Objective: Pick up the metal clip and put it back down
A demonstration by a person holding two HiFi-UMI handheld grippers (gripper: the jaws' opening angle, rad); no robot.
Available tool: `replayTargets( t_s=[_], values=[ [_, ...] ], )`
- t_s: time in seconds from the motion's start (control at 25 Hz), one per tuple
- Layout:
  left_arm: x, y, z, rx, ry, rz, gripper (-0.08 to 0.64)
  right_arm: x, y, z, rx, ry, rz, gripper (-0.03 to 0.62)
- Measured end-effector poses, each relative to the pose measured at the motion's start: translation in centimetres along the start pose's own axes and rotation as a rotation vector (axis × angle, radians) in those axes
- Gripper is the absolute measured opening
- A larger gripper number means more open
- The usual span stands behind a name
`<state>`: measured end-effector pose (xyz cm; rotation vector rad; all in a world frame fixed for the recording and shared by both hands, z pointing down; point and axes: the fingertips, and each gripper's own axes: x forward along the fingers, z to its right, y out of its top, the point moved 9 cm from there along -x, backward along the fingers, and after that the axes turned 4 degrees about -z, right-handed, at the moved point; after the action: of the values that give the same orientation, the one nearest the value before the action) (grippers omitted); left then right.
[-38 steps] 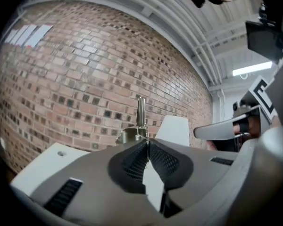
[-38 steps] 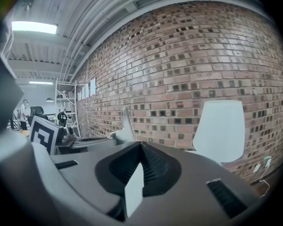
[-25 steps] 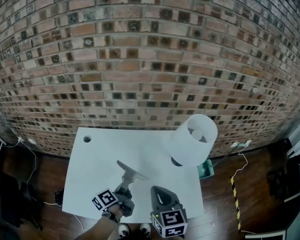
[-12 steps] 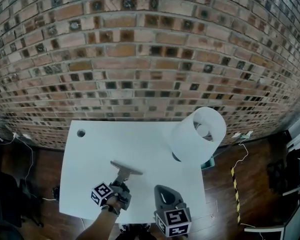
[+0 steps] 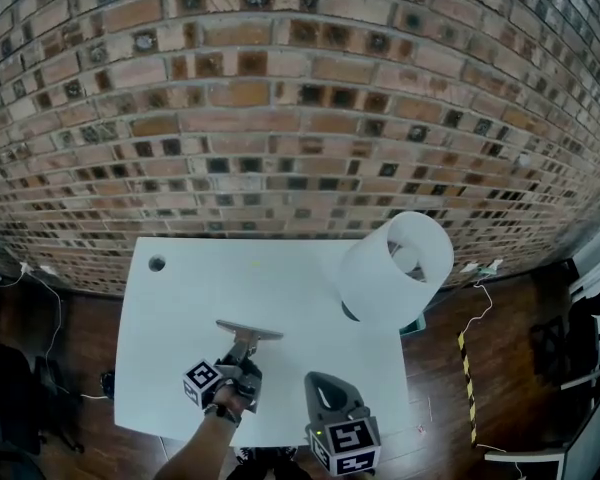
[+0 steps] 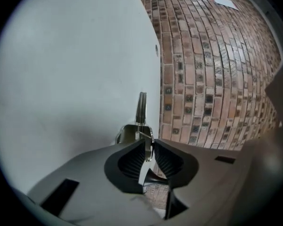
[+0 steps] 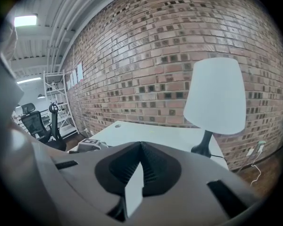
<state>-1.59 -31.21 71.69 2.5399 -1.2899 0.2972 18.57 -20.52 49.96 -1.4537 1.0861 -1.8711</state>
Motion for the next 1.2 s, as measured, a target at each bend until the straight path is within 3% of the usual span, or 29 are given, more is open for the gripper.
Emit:
replayTargets(
  t_s=[0.08,0.32,0.44,0.52,0.68,0.8,0.88,0.96,1.08,1.2],
  values=[
    [-0.1,-0.3,-0.3,-0.01,-0.007,-0.022,0.109,-0.1,0.0,-0.1,-0.004,0.002,0.001,-0.008],
    [-2.0,-0.9,-0.7,0.025,-0.006,-0.03,0.117,-0.2,0.3,-0.3,-0.008,0.006,0.015,-0.009],
    [-3.9,-0.6,0.0,0.081,-0.012,-0.023,0.116,-0.2,0.5,-0.6,-0.006,0.011,0.027,-0.009],
    [-5.2,-0.4,1.0,0.121,-0.022,-0.015,0.034,-0.3,0.7,-0.7,-0.006,0.014,0.034,-0.009],
    [-7.2,0.1,3.4,0.155,-0.111,0.004,0.012,-0.5,1.3,-1.2,-0.006,0.023,0.057,-0.009],
    [-9.0,0.3,6.3,0.223,-0.207,-0.002,0.011,-1.1,2.0,-1.7,-0.011,0.033,0.085,-0.009],
    [-10.6,0.0,9.5,0.361,-0.277,-0.016,0.009,-1.7,2.4,-2.1,-0.016,0.039,0.106,-0.009],
    [-12.9,-0.3,12.9,0.593,-0.293,0.005,0.009,-2.3,3.0,-2.3,-0.021,0.045,0.128,-0.009],
    [-16.3,-0.4,17.0,0.928,-0.334,0.114,0.009,-3.4,3.9,-2.6,-0.027,0.052,0.161,-0.009],
    [-18.3,-1.1,19.2,1.119,-0.377,0.173,0.009,-4.7,5.1,-2.8,-0.015,0.066,0.21,-0.009]
  ],
)
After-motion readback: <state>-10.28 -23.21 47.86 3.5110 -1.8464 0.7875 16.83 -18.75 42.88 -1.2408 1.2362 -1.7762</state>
